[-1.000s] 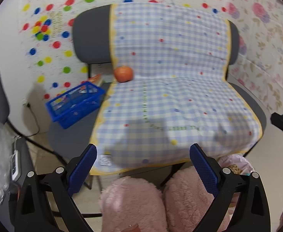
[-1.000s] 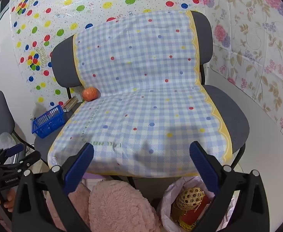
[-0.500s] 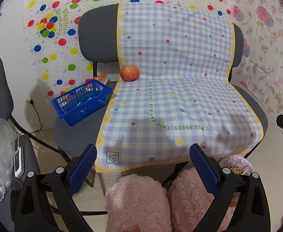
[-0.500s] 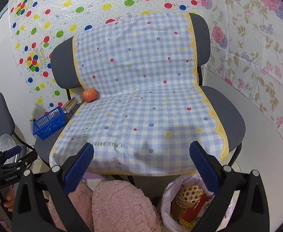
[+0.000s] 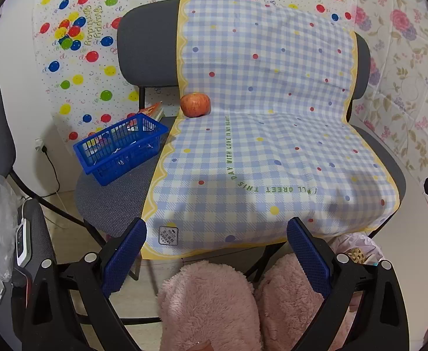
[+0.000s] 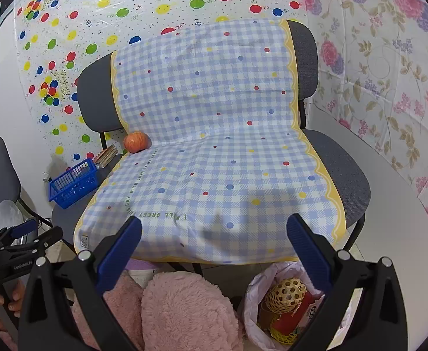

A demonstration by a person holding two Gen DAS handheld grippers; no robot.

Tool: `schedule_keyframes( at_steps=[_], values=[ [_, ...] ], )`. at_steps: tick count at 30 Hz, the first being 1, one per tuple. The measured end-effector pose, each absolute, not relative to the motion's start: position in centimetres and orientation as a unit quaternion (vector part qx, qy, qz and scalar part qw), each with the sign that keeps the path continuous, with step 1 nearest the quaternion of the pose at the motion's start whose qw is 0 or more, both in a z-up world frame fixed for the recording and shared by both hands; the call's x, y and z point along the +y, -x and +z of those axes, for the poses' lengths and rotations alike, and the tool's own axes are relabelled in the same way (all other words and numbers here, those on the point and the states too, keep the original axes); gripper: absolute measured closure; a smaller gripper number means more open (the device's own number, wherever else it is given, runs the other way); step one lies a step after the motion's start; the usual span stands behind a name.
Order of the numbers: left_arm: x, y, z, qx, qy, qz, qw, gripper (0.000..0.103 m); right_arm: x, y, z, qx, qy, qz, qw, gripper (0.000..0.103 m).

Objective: Collect trash

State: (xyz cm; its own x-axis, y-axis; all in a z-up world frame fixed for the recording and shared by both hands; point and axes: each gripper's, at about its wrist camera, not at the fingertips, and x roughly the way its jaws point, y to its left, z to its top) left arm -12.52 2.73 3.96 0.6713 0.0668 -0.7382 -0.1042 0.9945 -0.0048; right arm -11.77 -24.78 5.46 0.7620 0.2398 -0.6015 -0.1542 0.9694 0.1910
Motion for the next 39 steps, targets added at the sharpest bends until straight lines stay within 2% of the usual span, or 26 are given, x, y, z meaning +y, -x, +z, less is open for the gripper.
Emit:
schedule_keyframes(
  at_steps=[39],
  values=[
    [2.2, 11.3, 3.4, 0.411, 0.008, 0.036, 0.911, 0.007, -24.9, 12.1, 5.0, 0.332, -0.055, 0.087, 0.938, 0.006]
  ],
)
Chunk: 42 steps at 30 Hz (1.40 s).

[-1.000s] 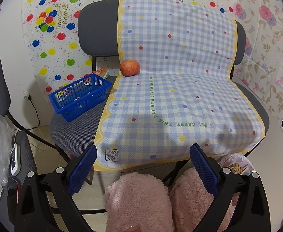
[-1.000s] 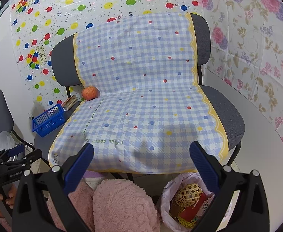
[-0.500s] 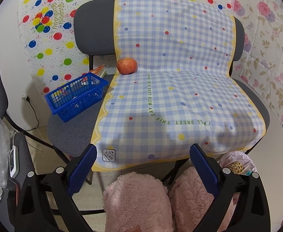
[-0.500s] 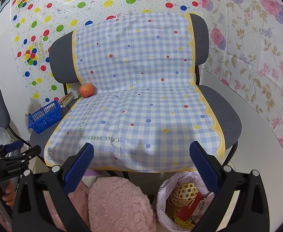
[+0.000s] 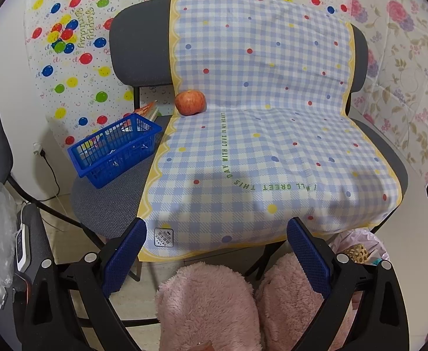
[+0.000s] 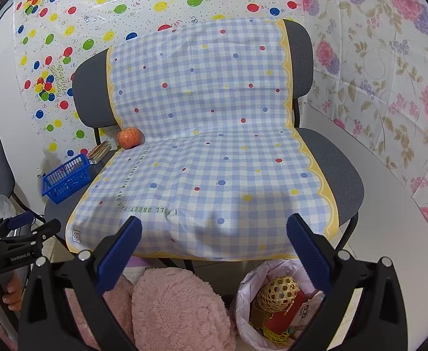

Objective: Collect trash

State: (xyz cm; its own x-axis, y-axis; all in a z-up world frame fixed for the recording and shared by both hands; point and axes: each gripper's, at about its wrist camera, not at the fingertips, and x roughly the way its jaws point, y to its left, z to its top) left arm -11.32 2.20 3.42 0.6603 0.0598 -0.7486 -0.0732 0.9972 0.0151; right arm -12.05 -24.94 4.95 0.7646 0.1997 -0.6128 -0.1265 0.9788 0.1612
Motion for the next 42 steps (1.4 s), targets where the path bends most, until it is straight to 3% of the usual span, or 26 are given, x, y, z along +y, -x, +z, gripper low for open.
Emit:
schedule_keyframes(
  at_steps=[34, 42],
  values=[
    [2.0, 11.3, 3.2, 0.401, -0.004, 0.026, 0.916, 0.007, -25.3, 12.1, 4.0, 0.339, -0.055, 0.081, 0.936, 0.006],
    [1.1, 9.3, -0.1, 0.419, -0.011, -0.008, 0.908, 0.008, -28.2, 3.4, -1.0, 0.369, 0.003, 0.013, 0.929, 0.006]
  ],
)
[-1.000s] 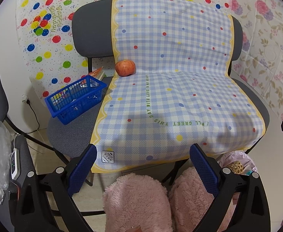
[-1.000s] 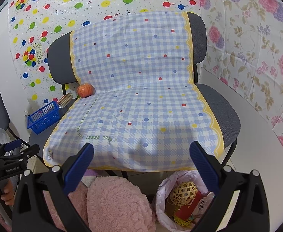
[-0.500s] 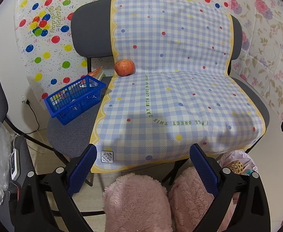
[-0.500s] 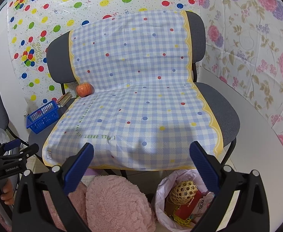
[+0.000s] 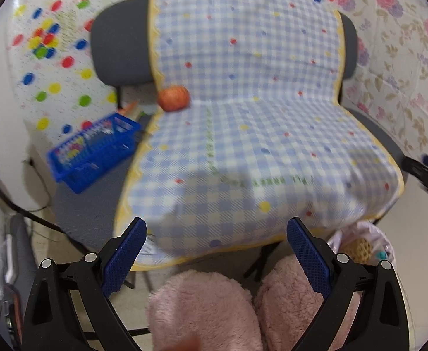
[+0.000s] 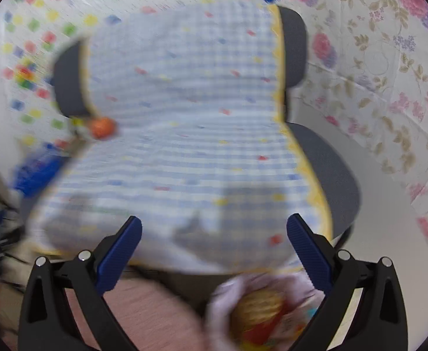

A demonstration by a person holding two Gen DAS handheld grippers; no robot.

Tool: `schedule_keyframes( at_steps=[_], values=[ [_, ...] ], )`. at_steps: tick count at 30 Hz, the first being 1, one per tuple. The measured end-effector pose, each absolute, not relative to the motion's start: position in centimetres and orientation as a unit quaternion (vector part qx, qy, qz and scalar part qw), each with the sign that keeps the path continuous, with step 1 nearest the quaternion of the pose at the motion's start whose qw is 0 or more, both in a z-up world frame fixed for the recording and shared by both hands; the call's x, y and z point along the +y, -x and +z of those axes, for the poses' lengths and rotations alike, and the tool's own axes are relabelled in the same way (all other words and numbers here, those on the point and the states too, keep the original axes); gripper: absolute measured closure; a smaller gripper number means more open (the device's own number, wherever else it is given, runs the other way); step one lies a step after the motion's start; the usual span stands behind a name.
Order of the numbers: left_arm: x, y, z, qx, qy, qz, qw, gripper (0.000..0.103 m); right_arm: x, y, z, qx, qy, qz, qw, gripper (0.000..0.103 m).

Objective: Collect trash

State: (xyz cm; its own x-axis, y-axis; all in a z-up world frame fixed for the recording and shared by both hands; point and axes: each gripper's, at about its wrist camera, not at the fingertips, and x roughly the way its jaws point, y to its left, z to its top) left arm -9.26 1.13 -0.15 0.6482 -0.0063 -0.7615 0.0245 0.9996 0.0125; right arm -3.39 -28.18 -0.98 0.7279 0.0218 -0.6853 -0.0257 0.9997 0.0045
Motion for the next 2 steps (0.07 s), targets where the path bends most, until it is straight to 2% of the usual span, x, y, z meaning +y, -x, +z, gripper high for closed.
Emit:
schedule_keyframes(
  at_steps=[2],
  values=[
    [1.1, 8.9, -1.3, 0.429, -0.012, -0.021, 0.903, 0.008, -30.2, -0.8, -3.2, 0.385, 0.002, -0.003, 0.923, 0.006]
  ],
)
